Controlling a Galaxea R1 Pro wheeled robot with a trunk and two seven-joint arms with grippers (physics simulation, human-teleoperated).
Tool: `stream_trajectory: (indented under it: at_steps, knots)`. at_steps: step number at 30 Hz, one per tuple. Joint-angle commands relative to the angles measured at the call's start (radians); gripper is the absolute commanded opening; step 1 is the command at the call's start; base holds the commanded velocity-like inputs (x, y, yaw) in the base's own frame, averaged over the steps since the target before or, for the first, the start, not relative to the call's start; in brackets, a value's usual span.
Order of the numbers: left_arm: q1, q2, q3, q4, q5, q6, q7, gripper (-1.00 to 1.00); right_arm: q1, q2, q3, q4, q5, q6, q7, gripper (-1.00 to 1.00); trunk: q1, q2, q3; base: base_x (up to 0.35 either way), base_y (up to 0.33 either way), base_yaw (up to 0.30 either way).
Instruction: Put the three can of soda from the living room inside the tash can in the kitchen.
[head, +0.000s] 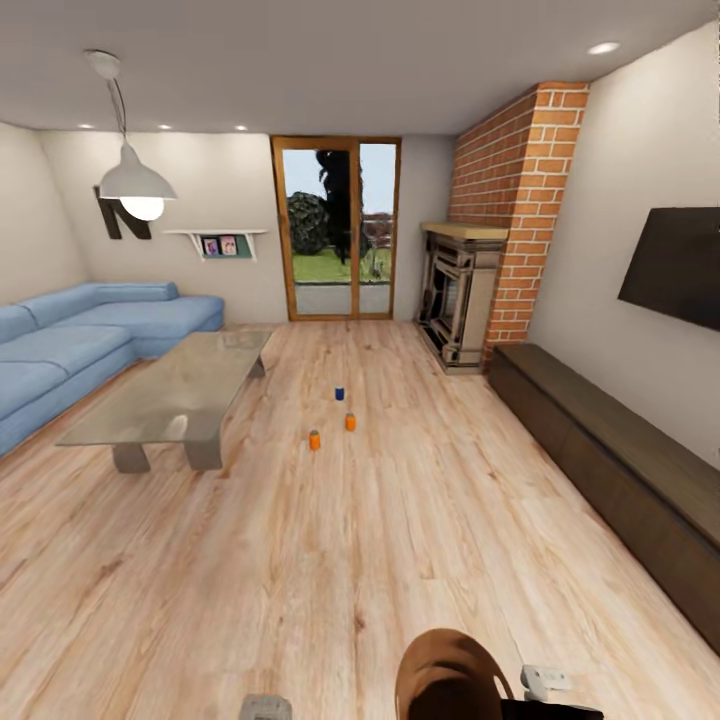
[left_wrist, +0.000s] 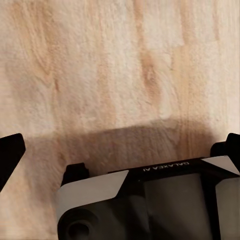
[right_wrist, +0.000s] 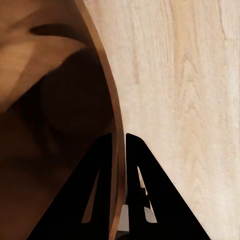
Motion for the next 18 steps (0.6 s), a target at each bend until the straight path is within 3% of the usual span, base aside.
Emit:
stream_trajectory:
  at_steps: [1,10,18]
  knots:
    - [0.0,0.0,0.0,0.0,0.0,-0.002,0.0,1.0,-0.001,0.0,-0.001,-0.001,-0.01,0.001,0.008,-1.0,0.0,0.0,0.0,0.14,0.305,-0.179]
    - [0.0,0.0,0.0,0.0,-0.001,-0.007,0.0,1.0,0.0,0.0,0.0,0.0,-0.007,0.0,0.008,-1.0,0.0,0.0,0.0,0.182,0.293,-0.234]
    - [0.0,0.0,0.0,0.0,-0.001,-0.007,0.0,1.0,0.0,0.001,0.001,0.0,-0.007,0.0,0.008,-1.0,0.0,0.0,0.0,0.224,0.273,-0.083]
